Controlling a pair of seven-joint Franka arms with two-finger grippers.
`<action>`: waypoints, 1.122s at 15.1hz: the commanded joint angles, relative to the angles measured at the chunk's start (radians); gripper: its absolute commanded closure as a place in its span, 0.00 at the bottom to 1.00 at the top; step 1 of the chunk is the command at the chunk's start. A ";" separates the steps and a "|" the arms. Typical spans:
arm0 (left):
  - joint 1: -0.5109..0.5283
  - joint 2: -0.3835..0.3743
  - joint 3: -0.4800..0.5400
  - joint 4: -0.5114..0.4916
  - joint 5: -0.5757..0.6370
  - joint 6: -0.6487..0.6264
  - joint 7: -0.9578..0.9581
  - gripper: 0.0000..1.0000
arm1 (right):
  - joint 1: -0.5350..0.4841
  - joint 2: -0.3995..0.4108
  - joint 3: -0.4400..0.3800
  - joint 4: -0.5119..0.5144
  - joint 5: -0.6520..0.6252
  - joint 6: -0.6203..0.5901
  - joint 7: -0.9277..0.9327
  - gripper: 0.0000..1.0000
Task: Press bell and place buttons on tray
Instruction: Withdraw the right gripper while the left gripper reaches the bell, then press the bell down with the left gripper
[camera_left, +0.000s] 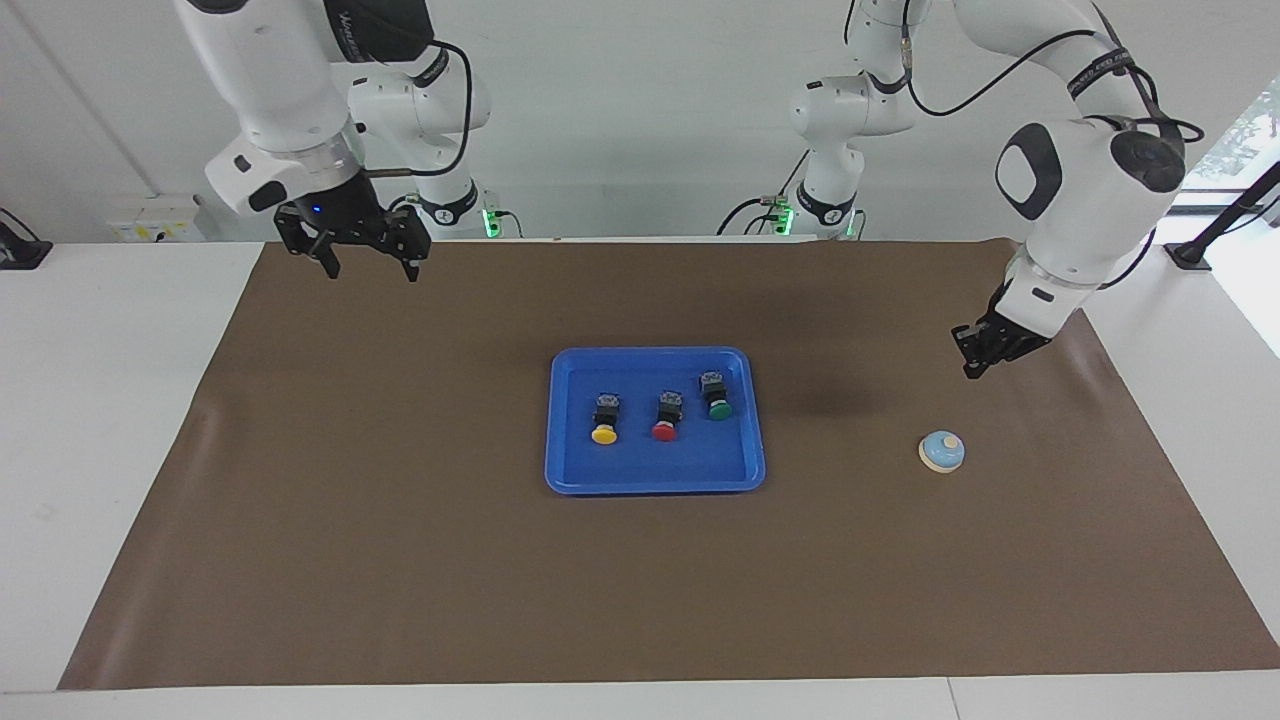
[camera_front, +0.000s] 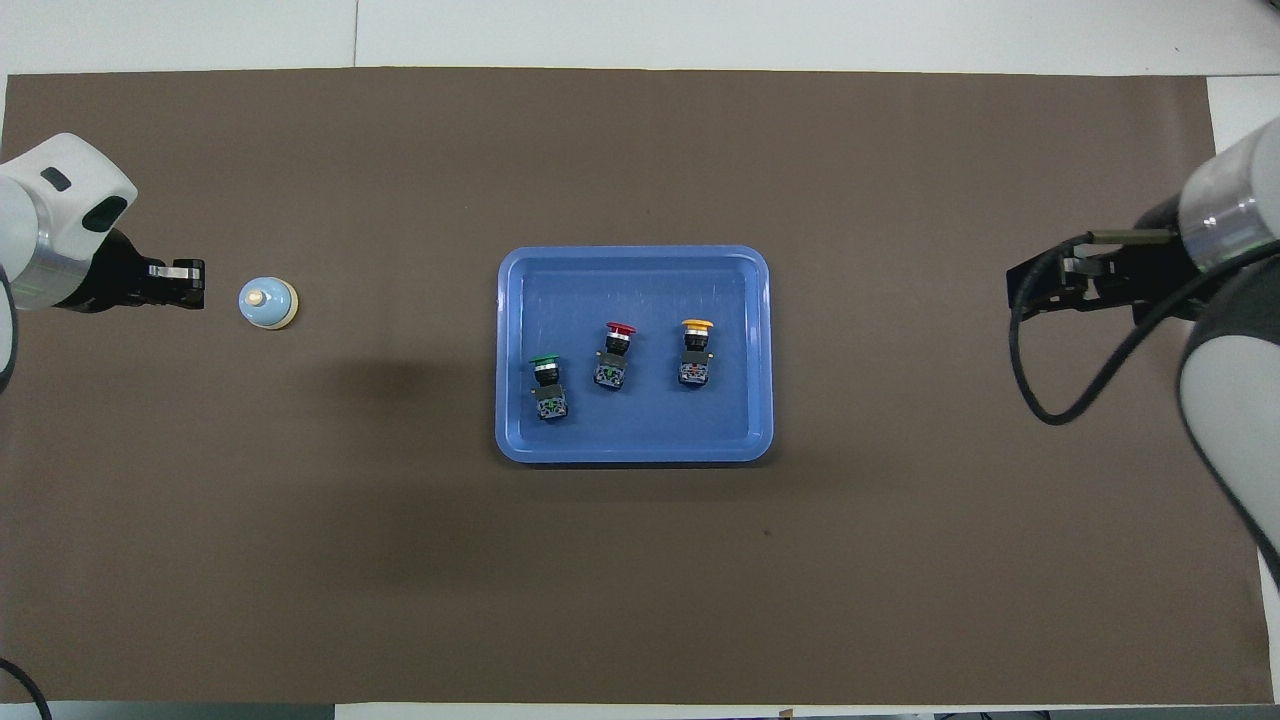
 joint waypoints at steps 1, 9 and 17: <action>0.022 -0.005 0.000 -0.093 0.009 0.132 -0.002 1.00 | -0.050 -0.051 0.009 -0.020 0.027 -0.054 -0.064 0.00; 0.033 0.087 0.000 -0.132 0.009 0.292 -0.005 1.00 | -0.119 -0.070 -0.006 -0.014 0.030 -0.071 -0.219 0.00; 0.027 0.145 0.002 -0.124 0.012 0.364 -0.007 1.00 | -0.109 -0.053 -0.020 -0.038 0.001 -0.032 -0.233 0.00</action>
